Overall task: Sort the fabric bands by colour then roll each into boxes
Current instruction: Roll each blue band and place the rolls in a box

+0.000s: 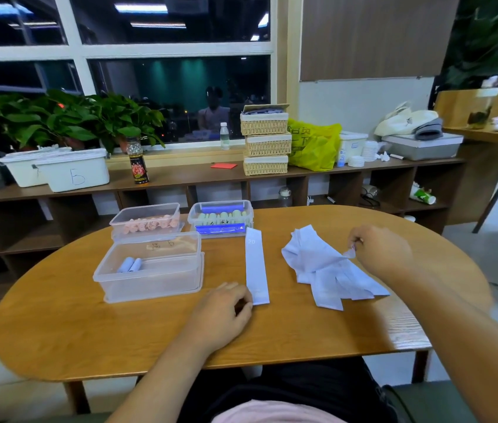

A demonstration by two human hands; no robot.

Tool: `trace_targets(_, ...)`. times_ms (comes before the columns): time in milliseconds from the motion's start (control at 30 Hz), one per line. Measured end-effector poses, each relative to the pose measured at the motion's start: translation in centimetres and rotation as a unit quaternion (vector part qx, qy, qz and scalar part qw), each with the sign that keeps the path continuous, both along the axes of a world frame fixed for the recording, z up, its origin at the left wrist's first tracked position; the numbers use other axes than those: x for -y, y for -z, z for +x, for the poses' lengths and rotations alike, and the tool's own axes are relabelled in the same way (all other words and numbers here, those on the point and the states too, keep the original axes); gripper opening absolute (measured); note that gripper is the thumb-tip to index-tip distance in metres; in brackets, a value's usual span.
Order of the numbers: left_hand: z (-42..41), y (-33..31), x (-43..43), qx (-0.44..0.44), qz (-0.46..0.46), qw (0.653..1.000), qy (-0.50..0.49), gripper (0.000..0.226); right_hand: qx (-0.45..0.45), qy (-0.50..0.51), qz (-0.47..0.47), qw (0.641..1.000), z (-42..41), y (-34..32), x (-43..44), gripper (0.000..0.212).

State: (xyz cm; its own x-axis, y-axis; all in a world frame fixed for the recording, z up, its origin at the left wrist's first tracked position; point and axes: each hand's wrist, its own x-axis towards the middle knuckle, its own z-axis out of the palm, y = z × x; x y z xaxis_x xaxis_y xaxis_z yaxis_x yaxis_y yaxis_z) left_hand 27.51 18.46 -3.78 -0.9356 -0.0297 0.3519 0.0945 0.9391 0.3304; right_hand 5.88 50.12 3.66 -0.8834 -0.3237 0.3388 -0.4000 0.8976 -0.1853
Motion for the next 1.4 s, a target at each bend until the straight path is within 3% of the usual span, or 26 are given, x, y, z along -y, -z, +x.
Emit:
trace_targets(167,0.0,-0.1,0.0,0.003,-0.003,1.000,-0.001,0.014,0.089,-0.016,0.108,0.990,-0.8,-0.3,-0.4,0.051)
trace_targets(333,-0.1,-0.1,0.0,0.005,-0.009,1.000,-0.002,0.015,0.071,-0.029,0.117,0.990,0.1,-1.0,1.7,0.055)
trace_targets(467,0.0,-0.1,0.0,0.005,-0.013,1.000,0.003,0.015,0.008,-0.096,0.062,0.993,2.6,0.0,5.2,0.041)
trace_targets(567,0.0,-0.2,-0.1,-0.005,-0.008,1.000,0.015,0.014,0.035,-0.173,0.024,0.984,4.9,1.3,8.2,0.049)
trace_targets(733,0.6,-0.6,-0.6,-0.014,0.005,0.997,0.072,0.005,0.053,-0.316,-0.093,0.943,8.9,4.3,10.7,0.040)
trace_targets(967,1.8,-0.8,-1.0,-0.012,0.026,0.993,0.117,0.002,0.070,-0.349,-0.139,0.924,11.1,7.9,10.2,0.037)
trace_targets(1167,1.6,-0.9,-1.0,0.015,0.009,0.993,0.114,0.025,0.110,-0.332,-0.164,0.922,11.5,8.2,9.2,0.036)
trace_targets(1300,1.5,-0.6,-0.9,0.011,0.025,0.993,0.112,0.016,0.141,-0.329,-0.173,0.917,11.7,7.9,9.1,0.030)
trace_targets(1400,1.4,-0.3,-0.9,0.019,0.089,0.992,0.091,0.008,0.149,-0.323,-0.188,0.915,11.9,7.6,9.1,0.023)
